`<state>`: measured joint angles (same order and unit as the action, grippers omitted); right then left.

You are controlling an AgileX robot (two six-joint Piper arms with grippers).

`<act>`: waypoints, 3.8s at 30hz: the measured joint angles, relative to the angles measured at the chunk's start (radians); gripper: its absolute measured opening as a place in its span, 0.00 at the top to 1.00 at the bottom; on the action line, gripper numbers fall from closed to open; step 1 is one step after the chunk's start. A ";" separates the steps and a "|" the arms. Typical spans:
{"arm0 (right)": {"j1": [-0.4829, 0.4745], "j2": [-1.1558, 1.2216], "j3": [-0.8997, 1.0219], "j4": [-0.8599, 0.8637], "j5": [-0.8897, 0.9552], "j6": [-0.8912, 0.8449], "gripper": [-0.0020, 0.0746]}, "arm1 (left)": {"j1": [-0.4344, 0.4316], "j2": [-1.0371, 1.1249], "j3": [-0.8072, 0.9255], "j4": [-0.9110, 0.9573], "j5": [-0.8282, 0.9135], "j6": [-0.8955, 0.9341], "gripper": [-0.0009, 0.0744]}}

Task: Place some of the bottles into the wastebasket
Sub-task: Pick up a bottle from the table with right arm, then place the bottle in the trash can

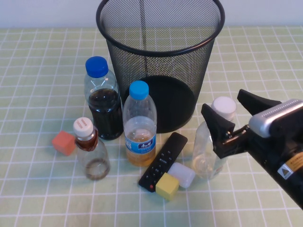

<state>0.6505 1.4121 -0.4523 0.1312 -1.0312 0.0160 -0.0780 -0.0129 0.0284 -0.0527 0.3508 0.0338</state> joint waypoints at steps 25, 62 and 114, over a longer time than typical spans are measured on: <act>-0.042 -0.279 -0.259 0.224 1.180 -0.281 0.97 | 0.000 0.000 0.000 0.000 0.000 0.000 0.99; -0.207 0.544 -2.049 0.101 1.786 -0.139 0.97 | 0.000 0.000 0.000 0.000 0.000 0.000 0.99; -0.182 0.664 -2.030 -0.021 2.164 -0.067 0.71 | 0.000 0.000 0.000 0.000 0.000 0.000 0.99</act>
<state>0.4684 2.0758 -2.4819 0.1102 1.1332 -0.0514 -0.0780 -0.0129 0.0284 -0.0527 0.3508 0.0338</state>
